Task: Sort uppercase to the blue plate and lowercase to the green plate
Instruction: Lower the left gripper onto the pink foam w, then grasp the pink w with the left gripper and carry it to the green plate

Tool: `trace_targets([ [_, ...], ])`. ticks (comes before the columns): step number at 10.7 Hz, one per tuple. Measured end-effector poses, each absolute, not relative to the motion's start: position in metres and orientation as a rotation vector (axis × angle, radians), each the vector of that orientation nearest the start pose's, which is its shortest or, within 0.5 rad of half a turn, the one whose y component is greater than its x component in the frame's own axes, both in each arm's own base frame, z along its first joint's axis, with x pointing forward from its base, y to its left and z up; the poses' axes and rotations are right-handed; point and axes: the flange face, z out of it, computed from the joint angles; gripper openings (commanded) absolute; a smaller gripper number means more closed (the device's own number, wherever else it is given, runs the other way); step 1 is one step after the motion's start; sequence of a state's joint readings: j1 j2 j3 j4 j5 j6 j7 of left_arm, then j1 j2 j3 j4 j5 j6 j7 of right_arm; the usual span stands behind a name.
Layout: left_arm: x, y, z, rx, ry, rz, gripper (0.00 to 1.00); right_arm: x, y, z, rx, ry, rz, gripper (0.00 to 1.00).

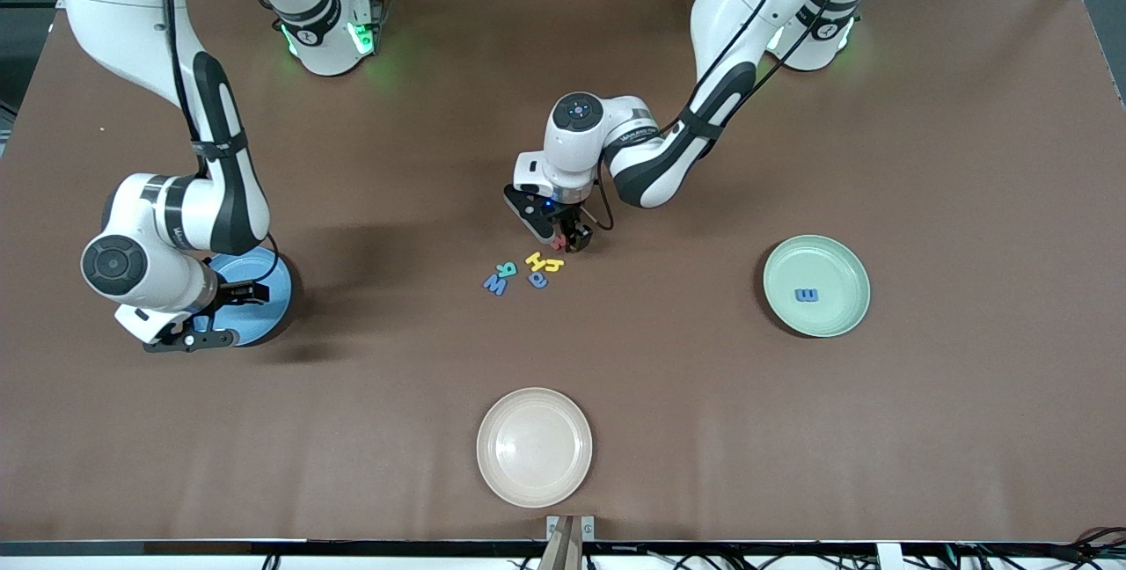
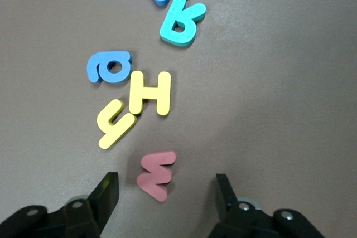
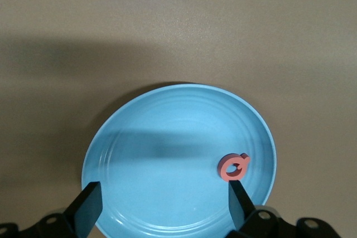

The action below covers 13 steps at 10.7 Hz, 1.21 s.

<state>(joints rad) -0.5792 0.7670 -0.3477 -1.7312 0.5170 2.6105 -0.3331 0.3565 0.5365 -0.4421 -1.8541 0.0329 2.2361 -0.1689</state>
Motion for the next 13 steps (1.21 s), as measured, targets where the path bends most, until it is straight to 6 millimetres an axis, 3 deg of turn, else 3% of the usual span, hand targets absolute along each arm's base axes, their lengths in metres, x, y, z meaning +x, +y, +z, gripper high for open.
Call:
trace_targets([
  [5,0.421,-0.5326,0.1688,-2.855,1.403,-0.315,0.67,0.6288,-0.0366,0.2474,-3.311,-0.17,0.211,1.0],
  [7,0.4213,-0.5325,0.1682,-2.857,1.404,-0.32,0.58,0.6288,-0.0357,0.2468,-3.311,-0.172,0.212,1.0],
  [8,0.421,-0.533,0.1685,-2.857,1.405,-0.322,0.48,0.6288,-0.0356,0.2465,-3.31,-0.173,0.212,1.0],
  [13,0.4202,-0.5349,0.1705,-2.86,1.41,-0.329,0.34,0.6291,-0.0356,0.2413,-3.314,-0.175,0.212,1.0],
])
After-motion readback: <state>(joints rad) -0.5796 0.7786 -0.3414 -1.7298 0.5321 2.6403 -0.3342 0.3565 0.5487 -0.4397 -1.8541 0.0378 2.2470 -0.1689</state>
